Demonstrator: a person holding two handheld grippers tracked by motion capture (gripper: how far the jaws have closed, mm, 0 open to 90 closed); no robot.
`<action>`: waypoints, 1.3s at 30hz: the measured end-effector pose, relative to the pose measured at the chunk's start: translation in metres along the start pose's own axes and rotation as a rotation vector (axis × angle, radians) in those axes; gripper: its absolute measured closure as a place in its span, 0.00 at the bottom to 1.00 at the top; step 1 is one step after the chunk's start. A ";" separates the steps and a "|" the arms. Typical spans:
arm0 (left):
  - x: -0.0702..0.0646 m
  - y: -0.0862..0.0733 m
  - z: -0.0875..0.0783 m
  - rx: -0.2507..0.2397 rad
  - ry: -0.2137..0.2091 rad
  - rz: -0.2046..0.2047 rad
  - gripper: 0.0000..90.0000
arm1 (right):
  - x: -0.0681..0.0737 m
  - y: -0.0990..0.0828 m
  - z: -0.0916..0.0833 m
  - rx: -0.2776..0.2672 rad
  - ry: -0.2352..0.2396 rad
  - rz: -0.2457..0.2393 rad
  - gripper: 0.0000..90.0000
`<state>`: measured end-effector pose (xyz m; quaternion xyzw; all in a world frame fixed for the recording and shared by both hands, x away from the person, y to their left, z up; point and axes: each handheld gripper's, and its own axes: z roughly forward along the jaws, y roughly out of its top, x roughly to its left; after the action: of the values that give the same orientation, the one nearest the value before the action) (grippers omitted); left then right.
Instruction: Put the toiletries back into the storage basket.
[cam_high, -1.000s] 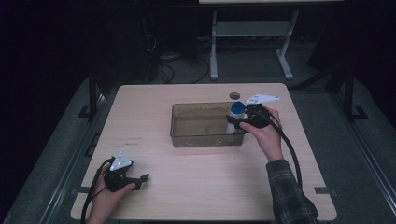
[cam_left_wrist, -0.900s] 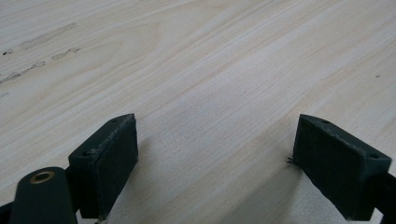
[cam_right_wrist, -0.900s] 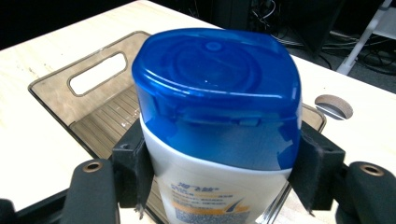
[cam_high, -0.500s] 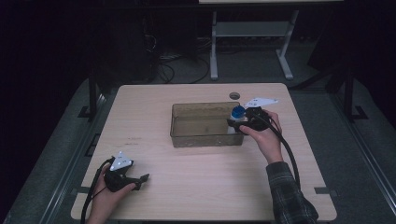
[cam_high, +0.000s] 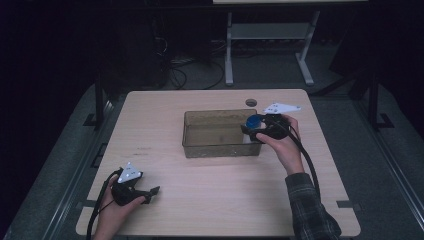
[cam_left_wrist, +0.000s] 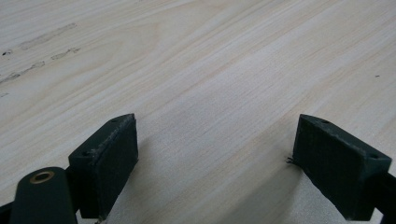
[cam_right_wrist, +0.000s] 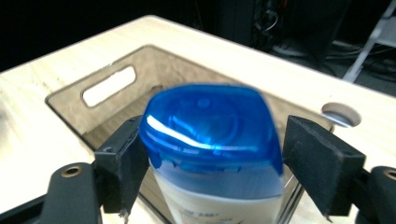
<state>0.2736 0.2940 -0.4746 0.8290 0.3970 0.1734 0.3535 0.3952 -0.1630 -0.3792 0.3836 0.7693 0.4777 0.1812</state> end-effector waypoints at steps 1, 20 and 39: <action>0.000 0.000 0.000 0.000 -0.001 0.001 0.14 | 0.000 0.001 -0.001 -0.007 -0.006 0.001 0.27; 0.000 0.000 0.000 -0.002 -0.001 0.000 0.14 | -0.001 -0.001 -0.044 -0.066 -0.021 0.008 0.26; -0.001 -0.001 -0.001 -0.004 -0.004 0.000 0.14 | -0.003 -0.050 -0.072 -0.029 -0.033 0.033 0.27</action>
<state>0.2722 0.2937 -0.4749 0.8288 0.3958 0.1725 0.3558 0.3298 -0.2206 -0.3885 0.4014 0.7527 0.4854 0.1915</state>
